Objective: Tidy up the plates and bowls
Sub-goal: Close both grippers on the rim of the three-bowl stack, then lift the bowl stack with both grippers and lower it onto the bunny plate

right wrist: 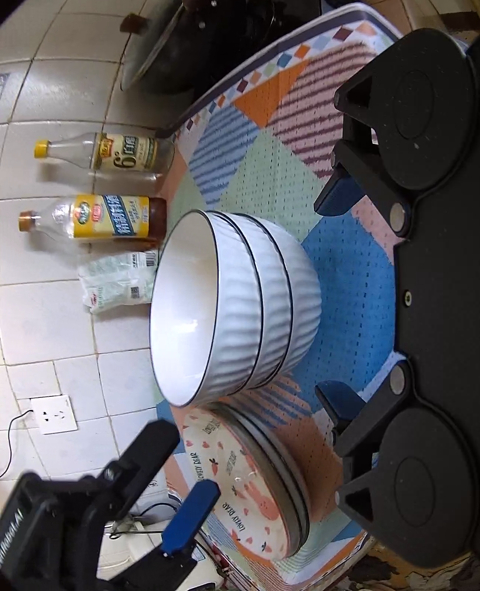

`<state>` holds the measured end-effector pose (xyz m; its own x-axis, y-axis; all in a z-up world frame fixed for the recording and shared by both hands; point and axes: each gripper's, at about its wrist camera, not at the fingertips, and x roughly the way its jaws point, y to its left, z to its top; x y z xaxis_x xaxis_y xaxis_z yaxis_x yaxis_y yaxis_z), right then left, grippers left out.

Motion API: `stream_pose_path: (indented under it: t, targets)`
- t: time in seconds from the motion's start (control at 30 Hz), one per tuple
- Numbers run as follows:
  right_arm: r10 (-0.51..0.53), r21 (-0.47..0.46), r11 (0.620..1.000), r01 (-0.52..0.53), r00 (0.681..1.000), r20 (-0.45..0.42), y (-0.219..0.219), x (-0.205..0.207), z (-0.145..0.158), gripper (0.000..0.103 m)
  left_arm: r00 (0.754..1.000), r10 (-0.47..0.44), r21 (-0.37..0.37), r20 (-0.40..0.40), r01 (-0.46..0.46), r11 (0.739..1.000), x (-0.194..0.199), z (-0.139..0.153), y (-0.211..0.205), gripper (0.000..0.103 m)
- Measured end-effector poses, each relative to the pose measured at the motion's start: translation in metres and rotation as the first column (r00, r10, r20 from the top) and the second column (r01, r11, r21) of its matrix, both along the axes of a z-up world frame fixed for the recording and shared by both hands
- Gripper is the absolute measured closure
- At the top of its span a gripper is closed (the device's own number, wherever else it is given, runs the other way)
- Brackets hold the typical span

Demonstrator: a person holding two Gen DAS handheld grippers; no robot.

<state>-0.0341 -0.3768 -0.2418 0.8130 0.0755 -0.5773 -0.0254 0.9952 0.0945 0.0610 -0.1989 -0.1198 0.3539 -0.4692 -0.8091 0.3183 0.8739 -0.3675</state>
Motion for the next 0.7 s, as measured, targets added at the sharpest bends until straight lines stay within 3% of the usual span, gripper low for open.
stream_pose_path:
  t: [0.07, 0.13, 0.2, 0.33, 0.5, 0.7]
  targets:
    - [0.011, -0.017, 1.0, -0.011, 1.0, 0.007, -0.002, 0.007, -0.004, 0.005, 1.0, 0.012, 0.015, -0.017, -0.011, 1.0, 0.005, -0.004, -0.007, 0.033]
    - [0.016, -0.053, 0.998, -0.016, 1.0, 0.008, -0.003, 0.016, -0.008, 0.005, 0.999, -0.024, 0.112, 0.026, 0.021, 0.993, 0.002, -0.001, -0.025, 0.032]
    - [0.042, -0.064, 0.997, -0.041, 0.999, 0.009, -0.006, 0.024, -0.014, 0.005, 0.998, -0.049, 0.16, 0.035, 0.043, 0.986, 0.0, -0.001, -0.039, 0.032]
    - [0.082, -0.051, 0.995, -0.082, 0.997, 0.002, -0.012, 0.037, -0.019, 0.005, 1.0, 0.009, 0.12, -0.018, -0.007, 0.993, 0.01, -0.012, -0.044, 0.032]
    - [0.148, -0.049, 0.988, -0.147, 0.989, 0.022, -0.013, 0.043, -0.019, 0.005, 0.998, 0.015, 0.079, -0.064, -0.01, 0.997, 0.02, -0.03, -0.048, 0.035]
    - [0.19, 0.015, 0.982, -0.19, 0.982, 0.0, -0.018, 0.05, -0.013, 0.003, 0.994, 0.058, 0.09, -0.094, -0.049, 0.995, 0.029, -0.043, -0.052, 0.036]
